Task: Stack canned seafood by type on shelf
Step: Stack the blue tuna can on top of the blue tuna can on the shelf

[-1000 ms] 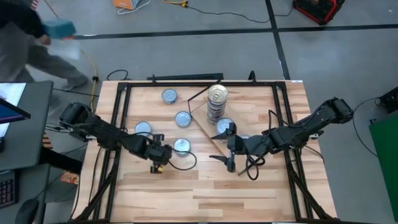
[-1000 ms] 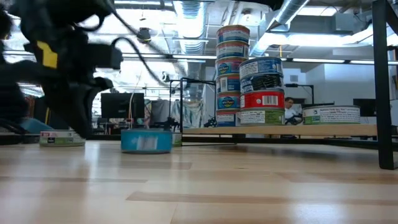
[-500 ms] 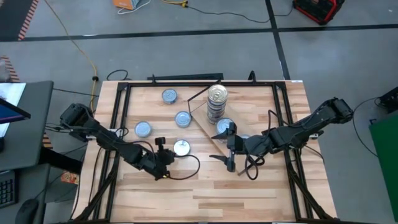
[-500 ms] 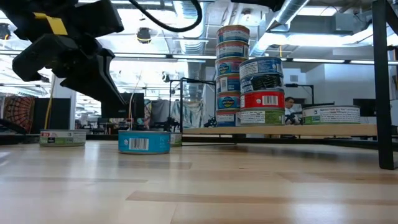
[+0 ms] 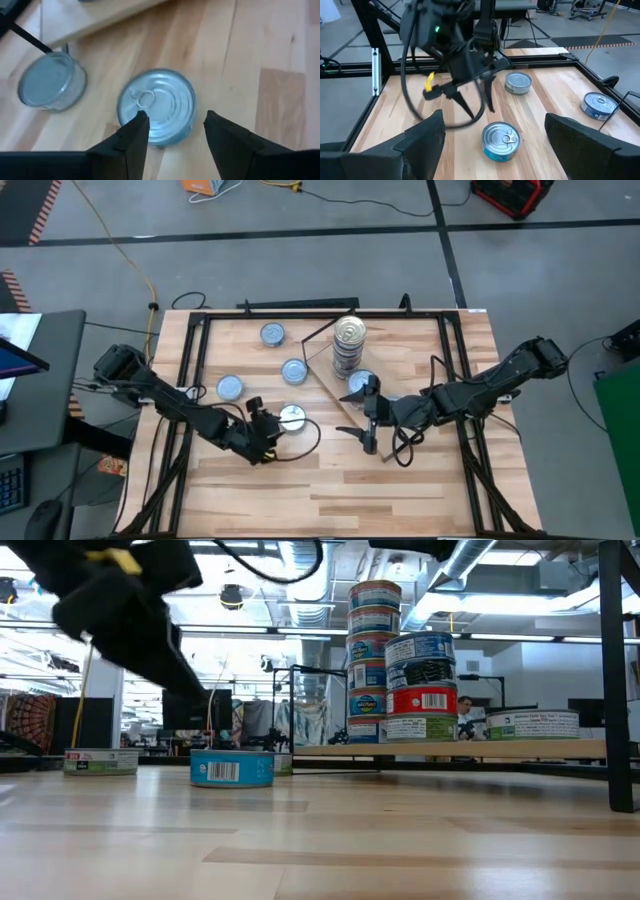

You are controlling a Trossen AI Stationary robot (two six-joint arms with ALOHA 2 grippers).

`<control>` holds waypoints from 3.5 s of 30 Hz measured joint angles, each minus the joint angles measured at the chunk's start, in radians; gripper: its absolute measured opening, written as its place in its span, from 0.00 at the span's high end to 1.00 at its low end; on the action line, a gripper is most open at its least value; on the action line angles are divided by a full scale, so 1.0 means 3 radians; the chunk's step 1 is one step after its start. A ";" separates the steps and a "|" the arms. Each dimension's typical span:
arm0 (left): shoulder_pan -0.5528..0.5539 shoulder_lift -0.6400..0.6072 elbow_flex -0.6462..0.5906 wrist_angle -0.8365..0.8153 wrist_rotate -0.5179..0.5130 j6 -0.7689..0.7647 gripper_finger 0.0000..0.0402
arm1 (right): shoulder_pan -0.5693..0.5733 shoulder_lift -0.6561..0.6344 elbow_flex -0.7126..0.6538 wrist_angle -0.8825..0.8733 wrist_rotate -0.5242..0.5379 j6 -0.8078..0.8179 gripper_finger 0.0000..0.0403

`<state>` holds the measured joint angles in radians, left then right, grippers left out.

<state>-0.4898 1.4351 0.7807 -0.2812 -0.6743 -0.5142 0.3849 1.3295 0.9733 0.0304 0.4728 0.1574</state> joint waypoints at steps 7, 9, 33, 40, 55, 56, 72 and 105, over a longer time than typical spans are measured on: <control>0.0344 -0.0408 -0.0124 0.0115 0.0174 0.0227 0.58 | 0.0025 -0.0060 0.0000 -0.0123 0.0000 -0.0018 0.09; 0.0548 -0.0429 -0.0210 0.0251 0.0458 0.0293 0.60 | 0.0024 -0.0072 0.0000 -0.0168 0.0000 -0.0020 0.09; 0.0482 -0.0051 -0.0384 0.0152 0.0624 0.0408 0.67 | -0.0003 -0.0066 0.0000 -0.0253 0.0000 0.0000 0.09; 0.0369 -0.0053 -0.0380 -0.0033 0.0577 0.0222 0.66 | -0.0001 -0.0066 0.0000 -0.0264 0.0000 0.0003 0.09; -0.0068 -0.0060 -0.0381 -0.0496 0.0168 -0.0343 0.67 | -0.0001 -0.0066 0.0000 -0.0263 0.0000 0.0061 0.09; -0.0073 -0.0060 -0.0381 -0.0503 0.0170 -0.0409 0.67 | -0.0001 -0.0066 0.0000 -0.0263 0.0000 0.0062 0.09; -0.0338 -0.0107 -0.0393 -0.0628 -0.0108 -0.0684 0.67 | 0.0021 -0.0044 -0.0001 -0.0259 -0.0001 0.0090 0.09; -0.0671 0.0628 -0.0385 -0.0079 -0.0621 0.1941 0.79 | -0.0004 -0.0045 -0.0001 -0.0254 -0.0001 0.0060 0.09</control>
<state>-0.6910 1.6234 0.6651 -0.3048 -0.8604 0.0680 0.3836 1.3159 0.9730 -0.0458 0.4725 0.1753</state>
